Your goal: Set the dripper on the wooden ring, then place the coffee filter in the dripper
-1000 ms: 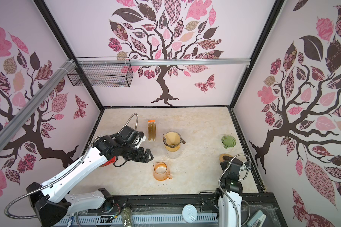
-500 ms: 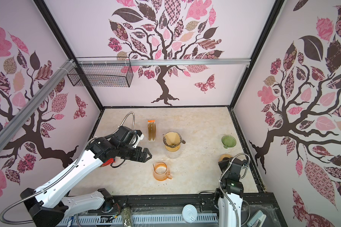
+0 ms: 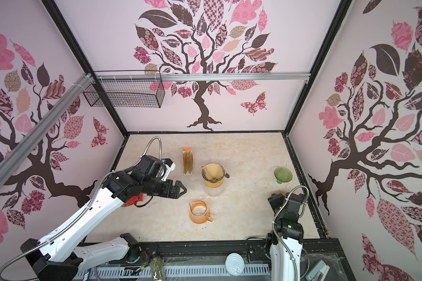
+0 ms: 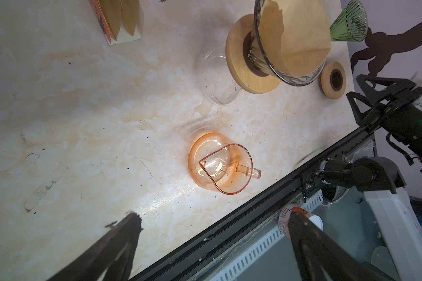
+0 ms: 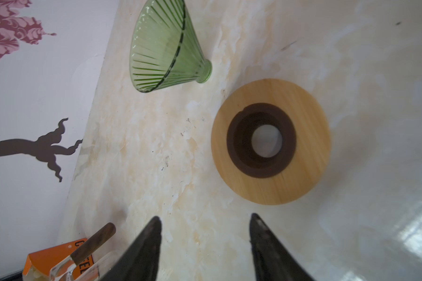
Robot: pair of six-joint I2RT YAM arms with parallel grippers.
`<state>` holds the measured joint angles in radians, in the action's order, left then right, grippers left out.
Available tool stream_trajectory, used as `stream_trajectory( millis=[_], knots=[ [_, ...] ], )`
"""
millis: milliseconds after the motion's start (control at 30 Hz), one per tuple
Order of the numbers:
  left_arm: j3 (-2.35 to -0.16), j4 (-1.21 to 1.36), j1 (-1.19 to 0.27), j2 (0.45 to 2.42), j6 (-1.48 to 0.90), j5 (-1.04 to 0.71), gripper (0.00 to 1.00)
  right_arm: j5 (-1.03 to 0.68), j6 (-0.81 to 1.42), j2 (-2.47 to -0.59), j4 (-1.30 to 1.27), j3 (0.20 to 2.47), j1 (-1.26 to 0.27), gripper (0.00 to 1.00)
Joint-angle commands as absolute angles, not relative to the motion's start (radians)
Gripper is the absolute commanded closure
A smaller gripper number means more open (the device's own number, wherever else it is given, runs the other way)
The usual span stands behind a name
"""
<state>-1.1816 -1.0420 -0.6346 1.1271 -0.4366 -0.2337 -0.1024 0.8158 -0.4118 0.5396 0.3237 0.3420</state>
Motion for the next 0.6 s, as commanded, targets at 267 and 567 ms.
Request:
stream_trajectory(
  millis=[267,567],
  knots=[
    [-1.131,-0.992,-0.629,1.106,-0.414,-0.272,0.02,0.071,0.782,-0.733,0.435,0.425,0.343,0.0],
    [-1.133,-0.986,-0.627,1.097,-0.406,-0.242,0.02,0.116,0.688,-0.861,0.439,0.463,0.344,0.0]
  ],
)
